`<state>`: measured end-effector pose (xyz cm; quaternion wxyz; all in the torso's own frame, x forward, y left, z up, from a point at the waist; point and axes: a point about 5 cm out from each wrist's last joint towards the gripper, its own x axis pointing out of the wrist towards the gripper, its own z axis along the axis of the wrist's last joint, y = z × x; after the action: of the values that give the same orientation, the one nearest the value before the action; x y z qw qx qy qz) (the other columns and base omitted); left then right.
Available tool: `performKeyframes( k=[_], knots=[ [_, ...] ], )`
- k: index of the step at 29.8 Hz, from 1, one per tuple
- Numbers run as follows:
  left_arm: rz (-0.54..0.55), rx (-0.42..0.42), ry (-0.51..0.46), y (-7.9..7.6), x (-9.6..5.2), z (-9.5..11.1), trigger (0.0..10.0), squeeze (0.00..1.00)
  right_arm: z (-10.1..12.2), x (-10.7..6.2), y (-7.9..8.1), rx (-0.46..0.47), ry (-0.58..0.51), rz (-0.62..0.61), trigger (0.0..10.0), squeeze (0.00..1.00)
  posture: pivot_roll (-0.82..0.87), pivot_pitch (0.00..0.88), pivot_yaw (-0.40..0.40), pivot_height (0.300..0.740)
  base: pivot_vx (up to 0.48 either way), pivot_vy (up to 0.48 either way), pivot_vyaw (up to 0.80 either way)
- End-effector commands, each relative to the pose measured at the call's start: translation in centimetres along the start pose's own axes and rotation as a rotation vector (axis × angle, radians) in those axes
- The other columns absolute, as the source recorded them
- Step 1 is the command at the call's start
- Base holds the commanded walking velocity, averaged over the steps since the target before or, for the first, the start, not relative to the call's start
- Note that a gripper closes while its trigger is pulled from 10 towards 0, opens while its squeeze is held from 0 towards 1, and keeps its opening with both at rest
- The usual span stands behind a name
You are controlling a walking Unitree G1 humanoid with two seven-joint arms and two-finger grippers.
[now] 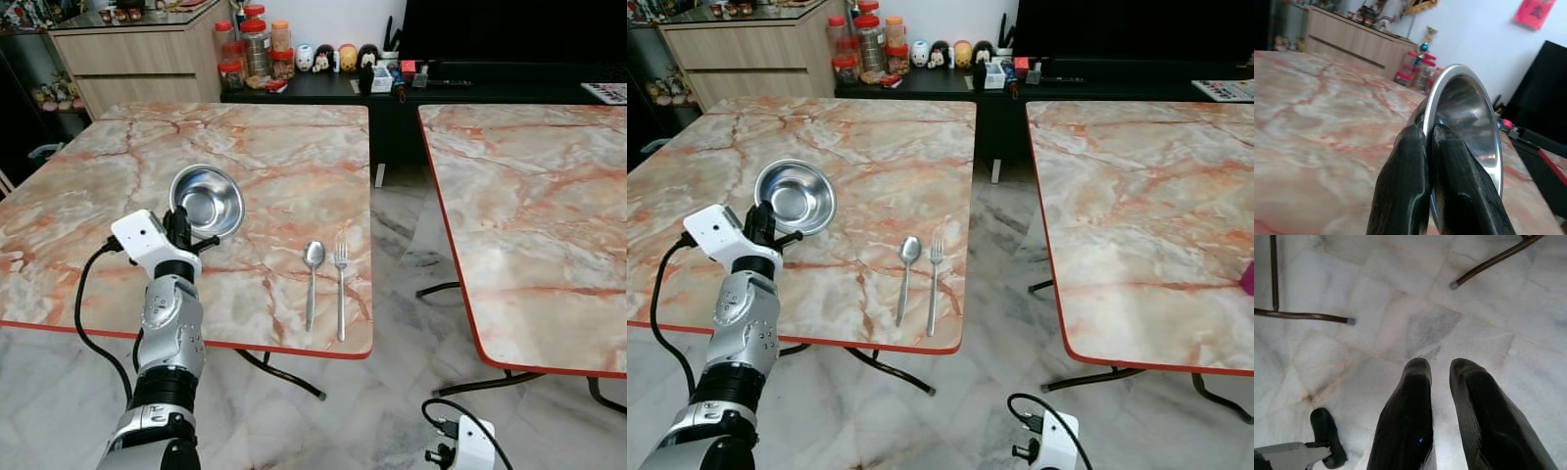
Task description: Setting the table
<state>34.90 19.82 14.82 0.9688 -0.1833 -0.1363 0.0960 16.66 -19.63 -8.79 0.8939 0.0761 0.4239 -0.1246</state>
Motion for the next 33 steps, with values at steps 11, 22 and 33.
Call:
performKeyframes(
  k=[11,22,33],
  knots=[
    [-0.017,0.000,-0.049,-0.70,0.42,1.06,10.0,0.00,0.04,0.01,-0.17,0.010,0.001,-0.010,10.0,0.00,-0.05,0.000,0.020,0.740,0.000,-0.369,0.00],
    [-0.023,0.001,-0.052,-0.88,0.49,1.18,10.0,0.00,0.01,0.00,-0.20,0.015,0.001,-0.011,10.0,0.00,-0.05,0.000,0.021,0.740,0.000,-0.385,0.00],
    [-0.022,0.003,-0.054,-0.68,0.27,1.26,10.0,0.00,0.01,0.00,-0.14,0.012,0.001,-0.008,10.0,0.00,-0.04,0.000,0.022,0.740,0.000,-0.389,0.00]
  ],
)
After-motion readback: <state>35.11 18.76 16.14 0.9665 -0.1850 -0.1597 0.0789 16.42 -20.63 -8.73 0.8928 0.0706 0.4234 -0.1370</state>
